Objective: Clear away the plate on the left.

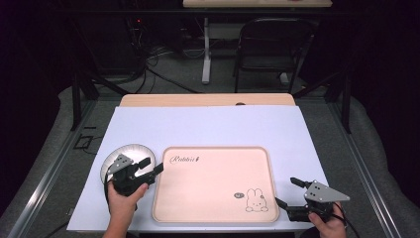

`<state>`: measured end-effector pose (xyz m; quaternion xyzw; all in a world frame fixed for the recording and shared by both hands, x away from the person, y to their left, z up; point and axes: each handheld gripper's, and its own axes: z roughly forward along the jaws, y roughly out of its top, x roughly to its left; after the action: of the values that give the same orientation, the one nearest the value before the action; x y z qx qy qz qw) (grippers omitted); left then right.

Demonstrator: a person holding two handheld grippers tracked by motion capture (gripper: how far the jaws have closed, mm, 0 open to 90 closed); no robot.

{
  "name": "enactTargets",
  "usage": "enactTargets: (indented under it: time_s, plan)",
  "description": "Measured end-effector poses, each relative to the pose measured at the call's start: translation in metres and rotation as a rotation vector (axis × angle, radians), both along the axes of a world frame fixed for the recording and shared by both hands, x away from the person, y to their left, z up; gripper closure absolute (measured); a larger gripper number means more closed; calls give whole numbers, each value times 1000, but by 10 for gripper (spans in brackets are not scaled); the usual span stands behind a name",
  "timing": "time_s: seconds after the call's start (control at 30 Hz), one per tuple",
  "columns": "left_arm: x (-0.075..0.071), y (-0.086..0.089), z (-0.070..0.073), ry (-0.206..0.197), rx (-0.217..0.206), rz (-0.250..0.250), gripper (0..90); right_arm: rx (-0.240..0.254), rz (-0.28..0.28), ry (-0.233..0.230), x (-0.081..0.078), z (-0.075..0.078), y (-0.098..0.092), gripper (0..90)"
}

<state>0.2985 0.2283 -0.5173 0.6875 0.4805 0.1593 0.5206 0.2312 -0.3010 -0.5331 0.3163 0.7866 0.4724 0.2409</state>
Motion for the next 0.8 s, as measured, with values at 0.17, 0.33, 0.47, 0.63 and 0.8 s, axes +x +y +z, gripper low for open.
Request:
enactTargets:
  time_s: [0.17, 0.33, 0.47, 0.63, 0.8]
  plan:
    - [0, 12, 1, 10, -6, 40, 376, -2, -1, -4, 0, 0, 0, 159]
    - [-1, 24, 3, 14, -16, 80, 372, -1, -2, -4, 0, 0, 0, 159]
    - [-1, 39, 5, 22, -19, 118, 372, -2, -1, -5, 0, 0, 0, 159]
    - [-2, 52, 6, 25, -34, 153, 373, -2, -2, -5, 0, 0, 0, 159]
    - [-3, 68, 8, 24, -46, 200, 373, -3, -2, -4, 0, 0, 1, 159]
